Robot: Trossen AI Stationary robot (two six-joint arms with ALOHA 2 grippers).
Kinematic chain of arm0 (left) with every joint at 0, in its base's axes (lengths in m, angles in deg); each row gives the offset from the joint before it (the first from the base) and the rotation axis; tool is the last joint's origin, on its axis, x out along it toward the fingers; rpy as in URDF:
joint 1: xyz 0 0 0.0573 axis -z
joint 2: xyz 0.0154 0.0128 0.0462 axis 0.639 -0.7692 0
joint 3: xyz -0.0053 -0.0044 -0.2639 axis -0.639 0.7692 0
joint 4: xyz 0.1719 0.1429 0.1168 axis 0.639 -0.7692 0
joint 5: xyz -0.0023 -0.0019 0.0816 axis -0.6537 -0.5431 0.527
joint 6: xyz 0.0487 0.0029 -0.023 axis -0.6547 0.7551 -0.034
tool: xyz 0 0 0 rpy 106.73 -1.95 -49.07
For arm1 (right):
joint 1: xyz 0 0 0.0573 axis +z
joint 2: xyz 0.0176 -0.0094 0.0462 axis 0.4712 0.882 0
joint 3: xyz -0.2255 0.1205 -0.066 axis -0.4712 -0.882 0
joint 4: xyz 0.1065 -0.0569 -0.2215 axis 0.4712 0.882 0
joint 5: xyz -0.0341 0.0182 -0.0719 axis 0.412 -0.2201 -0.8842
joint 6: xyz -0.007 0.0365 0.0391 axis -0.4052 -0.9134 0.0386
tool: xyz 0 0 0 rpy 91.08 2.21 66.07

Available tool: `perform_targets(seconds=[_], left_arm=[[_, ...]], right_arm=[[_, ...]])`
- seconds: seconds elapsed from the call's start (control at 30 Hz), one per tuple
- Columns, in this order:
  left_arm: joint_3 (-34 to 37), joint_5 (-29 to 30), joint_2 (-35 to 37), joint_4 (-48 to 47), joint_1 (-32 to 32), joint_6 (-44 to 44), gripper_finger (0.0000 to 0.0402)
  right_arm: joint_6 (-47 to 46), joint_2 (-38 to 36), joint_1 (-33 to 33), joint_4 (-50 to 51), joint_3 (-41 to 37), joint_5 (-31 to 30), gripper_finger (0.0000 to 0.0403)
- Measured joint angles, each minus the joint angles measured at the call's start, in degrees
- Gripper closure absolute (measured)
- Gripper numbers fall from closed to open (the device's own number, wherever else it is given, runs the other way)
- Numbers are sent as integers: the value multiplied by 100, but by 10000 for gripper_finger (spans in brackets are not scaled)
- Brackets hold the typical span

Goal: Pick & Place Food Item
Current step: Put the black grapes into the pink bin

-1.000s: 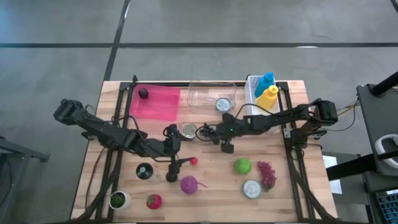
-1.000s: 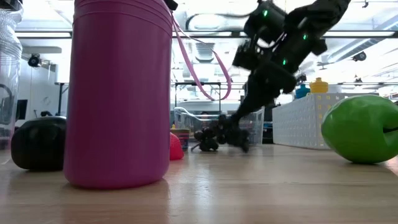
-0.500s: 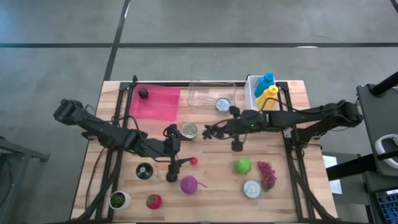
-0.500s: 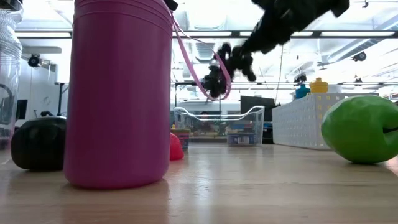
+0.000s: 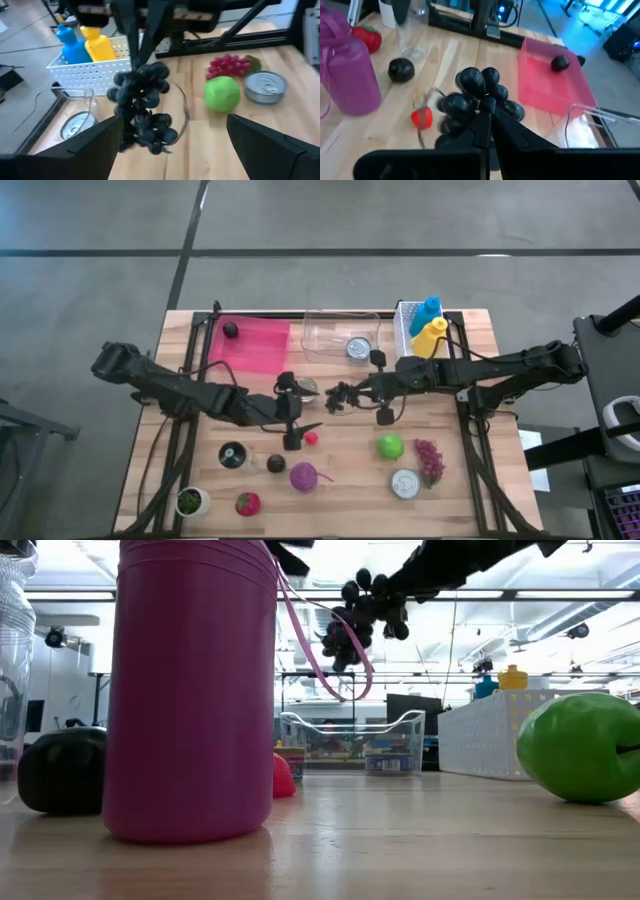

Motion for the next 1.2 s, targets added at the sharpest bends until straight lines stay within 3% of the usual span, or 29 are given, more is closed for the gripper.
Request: perform_targets(seconds=[0.47, 0.93, 1.07, 1.2], left_arm=[[-21, -16, -783, 894, -656, 23, 51], [-17, -17, -1219, 1388, -725, 91, 59], [-26, -18, -1197, 1382, -725, 153, 90], [-35, -17, -1197, 1357, -728, 155, 156]], right_arm=[[42, -13, 2, -171, 0, 18, 394], [43, -7, 2, -242, 0, 89, 394], [43, -7, 1, -287, 0, 108, 394], [43, -7, 0, -299, 0, 108, 394]])
